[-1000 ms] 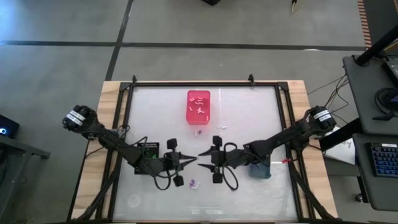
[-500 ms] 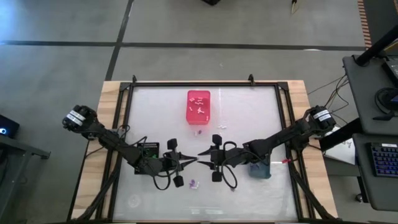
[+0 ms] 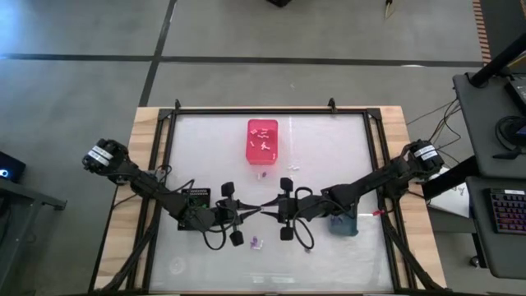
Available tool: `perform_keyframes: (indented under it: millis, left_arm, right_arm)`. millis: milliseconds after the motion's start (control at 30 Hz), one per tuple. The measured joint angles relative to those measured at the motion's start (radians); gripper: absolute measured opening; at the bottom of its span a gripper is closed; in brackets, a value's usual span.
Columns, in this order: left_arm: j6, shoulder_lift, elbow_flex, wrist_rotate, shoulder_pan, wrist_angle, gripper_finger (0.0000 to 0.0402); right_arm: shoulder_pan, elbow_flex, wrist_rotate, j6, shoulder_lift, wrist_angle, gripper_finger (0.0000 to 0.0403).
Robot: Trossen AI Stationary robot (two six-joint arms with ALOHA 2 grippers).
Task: Sort Halloween decoration
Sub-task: Put the witch hat toy into the blue bin
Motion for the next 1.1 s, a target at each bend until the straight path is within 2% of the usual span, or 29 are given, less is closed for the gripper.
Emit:
perform_keyframes:
  millis: [300,633,1100]
  left_arm:
    - [0.0,0.0,0.0,0.0,0.0,-0.003,0.0001]
    - [0.001,0.0,0.0,-0.002,0.0,-0.003,0.0001]
    - [-0.003,0.0,0.0,-0.015,0.0,-0.007,0.0006]
  right_arm:
    - [-0.002,0.0,0.0,-0.014,0.0,0.003,0.0061]
    - [-0.002,0.0,-0.004,-0.032,0.0,0.0,0.0012]
    - [-0.002,0.0,-0.003,-0.031,-0.003,-0.003,0.0009]
